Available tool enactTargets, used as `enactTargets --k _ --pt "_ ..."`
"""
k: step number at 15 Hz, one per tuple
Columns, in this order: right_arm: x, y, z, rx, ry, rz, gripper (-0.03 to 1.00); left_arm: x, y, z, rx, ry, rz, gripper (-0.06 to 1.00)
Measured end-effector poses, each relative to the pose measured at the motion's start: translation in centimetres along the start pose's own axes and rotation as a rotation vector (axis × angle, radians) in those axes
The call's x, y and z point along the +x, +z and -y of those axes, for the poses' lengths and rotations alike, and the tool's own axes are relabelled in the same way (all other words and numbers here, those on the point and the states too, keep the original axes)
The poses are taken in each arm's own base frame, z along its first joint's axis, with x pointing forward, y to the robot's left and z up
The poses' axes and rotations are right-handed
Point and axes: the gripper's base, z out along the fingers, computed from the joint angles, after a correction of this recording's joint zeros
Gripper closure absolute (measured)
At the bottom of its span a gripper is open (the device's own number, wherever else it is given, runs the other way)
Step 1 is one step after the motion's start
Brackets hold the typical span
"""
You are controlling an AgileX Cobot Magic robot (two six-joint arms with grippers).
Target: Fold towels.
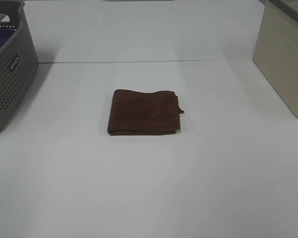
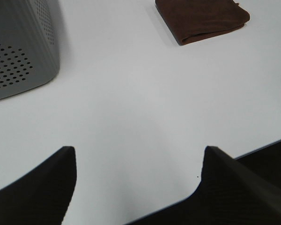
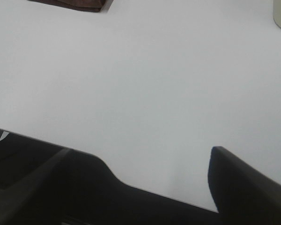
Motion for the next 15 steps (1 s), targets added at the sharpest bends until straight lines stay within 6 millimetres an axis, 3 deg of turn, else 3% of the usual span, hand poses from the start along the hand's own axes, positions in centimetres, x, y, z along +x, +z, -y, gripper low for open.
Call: enactTargets --k 6,9,15 --pt "0.0 0.0 0.0 0.001 0.001 0.000 0.23 0.0 0.0 0.0 -0.006 -0.004 0.001 0.23" --pt "0.2 -0.3 0.2 0.063 0.071 0.029 0.23 0.0 0.0 -0.2 -0.087 -0.061 0.004 0.23" --pt "2.8 -2.8 -0.6 0.136 0.085 0.276 0.23 1.1 -1.7 0.4 -0.162 -0.073 0.145 0.23"
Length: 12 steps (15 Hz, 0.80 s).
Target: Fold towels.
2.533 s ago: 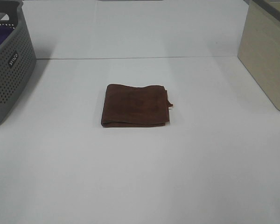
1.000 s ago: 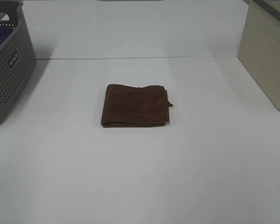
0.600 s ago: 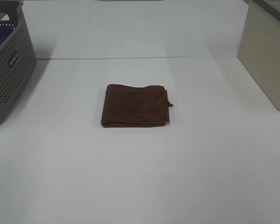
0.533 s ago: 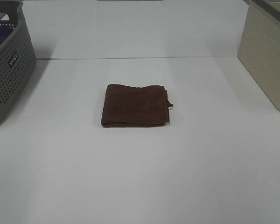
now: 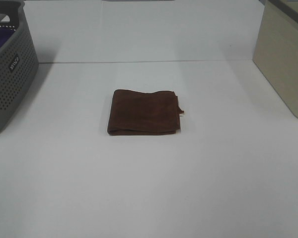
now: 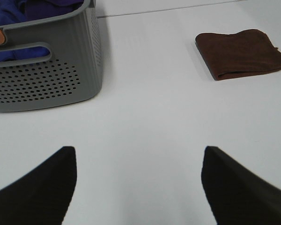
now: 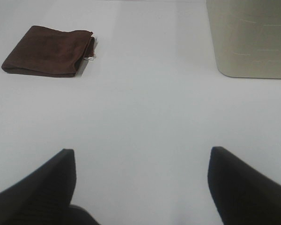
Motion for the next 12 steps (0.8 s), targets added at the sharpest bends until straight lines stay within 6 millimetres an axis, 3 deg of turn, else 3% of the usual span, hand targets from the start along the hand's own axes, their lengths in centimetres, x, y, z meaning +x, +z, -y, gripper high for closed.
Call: enactTargets --k 12 --pt "0.03 -0.05 -0.01 0.000 0.000 0.005 0.23 0.00 0.00 0.02 0.002 -0.001 0.000 0.23"
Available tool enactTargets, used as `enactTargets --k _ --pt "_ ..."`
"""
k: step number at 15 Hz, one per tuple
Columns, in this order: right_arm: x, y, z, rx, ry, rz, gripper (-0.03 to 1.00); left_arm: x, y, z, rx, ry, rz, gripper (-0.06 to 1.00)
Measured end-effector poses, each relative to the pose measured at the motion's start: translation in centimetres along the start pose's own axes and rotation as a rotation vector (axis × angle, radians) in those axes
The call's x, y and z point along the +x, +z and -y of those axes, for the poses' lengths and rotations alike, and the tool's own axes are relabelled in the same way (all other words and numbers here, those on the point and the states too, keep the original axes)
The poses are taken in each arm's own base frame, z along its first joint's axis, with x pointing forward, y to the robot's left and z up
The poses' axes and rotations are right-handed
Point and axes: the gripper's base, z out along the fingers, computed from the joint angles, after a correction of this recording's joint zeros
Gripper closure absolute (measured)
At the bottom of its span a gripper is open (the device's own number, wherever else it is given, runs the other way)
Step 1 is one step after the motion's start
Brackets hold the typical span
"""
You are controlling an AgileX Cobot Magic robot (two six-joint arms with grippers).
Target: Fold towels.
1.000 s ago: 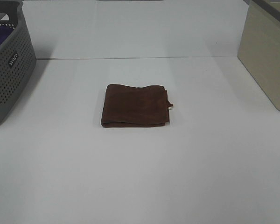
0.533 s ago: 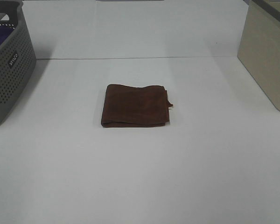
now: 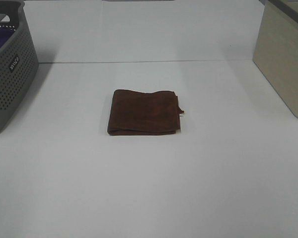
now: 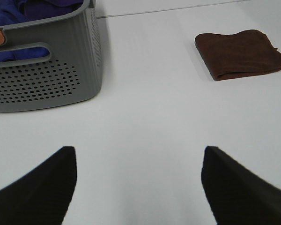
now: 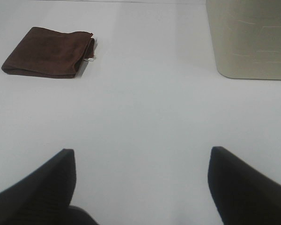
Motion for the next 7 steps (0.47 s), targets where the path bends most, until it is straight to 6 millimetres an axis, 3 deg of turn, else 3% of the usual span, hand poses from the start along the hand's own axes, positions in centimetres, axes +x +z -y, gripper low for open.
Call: enactTargets --k 7 --pt "0.00 0.00 0.00 0.000 0.000 0.000 0.23 0.00 0.00 0.00 0.000 0.000 0.000 0.23"
